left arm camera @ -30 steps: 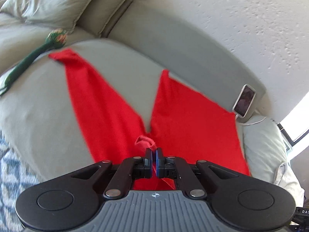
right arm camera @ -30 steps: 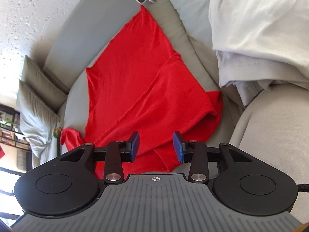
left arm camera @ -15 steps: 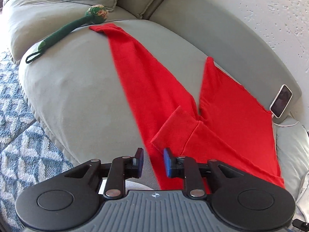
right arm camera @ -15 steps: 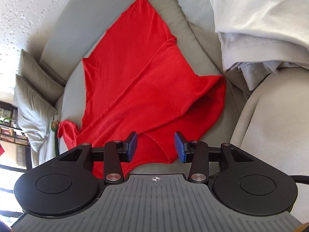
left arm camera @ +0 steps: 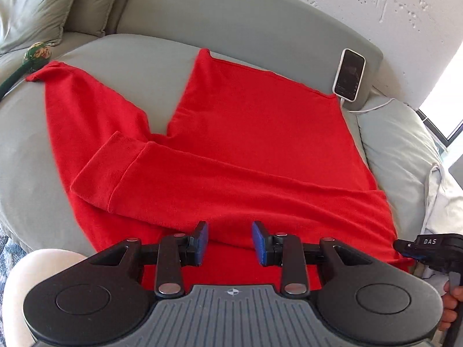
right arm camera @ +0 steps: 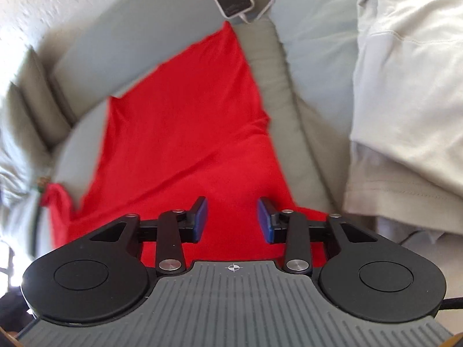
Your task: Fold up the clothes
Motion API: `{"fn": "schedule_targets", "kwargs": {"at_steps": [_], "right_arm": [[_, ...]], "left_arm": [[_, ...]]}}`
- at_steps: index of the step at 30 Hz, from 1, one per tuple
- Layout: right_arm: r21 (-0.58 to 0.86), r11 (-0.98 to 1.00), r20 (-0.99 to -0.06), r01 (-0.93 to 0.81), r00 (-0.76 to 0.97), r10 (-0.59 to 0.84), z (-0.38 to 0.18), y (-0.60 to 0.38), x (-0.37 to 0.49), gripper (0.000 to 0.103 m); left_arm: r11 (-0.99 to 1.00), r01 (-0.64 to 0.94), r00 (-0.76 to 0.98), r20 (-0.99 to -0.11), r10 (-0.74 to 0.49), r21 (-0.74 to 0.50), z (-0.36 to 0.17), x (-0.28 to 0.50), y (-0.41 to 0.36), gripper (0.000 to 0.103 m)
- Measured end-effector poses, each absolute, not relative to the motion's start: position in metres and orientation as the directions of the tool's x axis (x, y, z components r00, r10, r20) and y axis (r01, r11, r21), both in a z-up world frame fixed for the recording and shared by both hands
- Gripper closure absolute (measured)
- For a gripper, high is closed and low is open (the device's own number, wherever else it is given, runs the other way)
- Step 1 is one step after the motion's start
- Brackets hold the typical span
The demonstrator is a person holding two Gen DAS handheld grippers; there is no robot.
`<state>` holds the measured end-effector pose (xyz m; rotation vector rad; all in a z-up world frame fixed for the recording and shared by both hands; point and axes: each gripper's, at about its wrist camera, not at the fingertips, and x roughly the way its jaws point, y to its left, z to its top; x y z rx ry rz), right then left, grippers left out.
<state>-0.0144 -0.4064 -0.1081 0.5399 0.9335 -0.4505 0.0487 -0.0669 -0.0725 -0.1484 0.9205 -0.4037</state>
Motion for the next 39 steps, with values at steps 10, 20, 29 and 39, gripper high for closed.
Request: {"fn": "schedule_targets", "kwargs": {"at_steps": [10, 20, 29, 39], "right_arm": [[0.241, 0.731, -0.813, 0.639, 0.544, -0.206, -0.088, -0.423, -0.038, 0.092], [0.37, 0.817, -0.751, 0.443, 0.66, -0.018, -0.102, -0.411, 0.032, 0.085], [0.124, 0.694, -0.838, 0.709, 0.45, -0.31, -0.121, -0.441, 0.027, 0.103], [0.231, 0.896, -0.798, 0.379, 0.601, -0.048, -0.076, -0.391, -0.013, 0.065]], "left_arm": [[0.92, 0.236, 0.513, -0.764, -0.391, -0.312, -0.075, 0.044, -0.053, 0.07], [0.933, 0.236, 0.512, -0.781, -0.358, -0.272, -0.074, 0.049, -0.056, 0.069], [0.928, 0.244, 0.477, -0.798, -0.367, -0.281, -0.078, 0.048, -0.056, 0.067], [0.926, 0.253, 0.477, -0.797, -0.371, -0.28, -0.073, 0.036, -0.06, 0.062]]}}
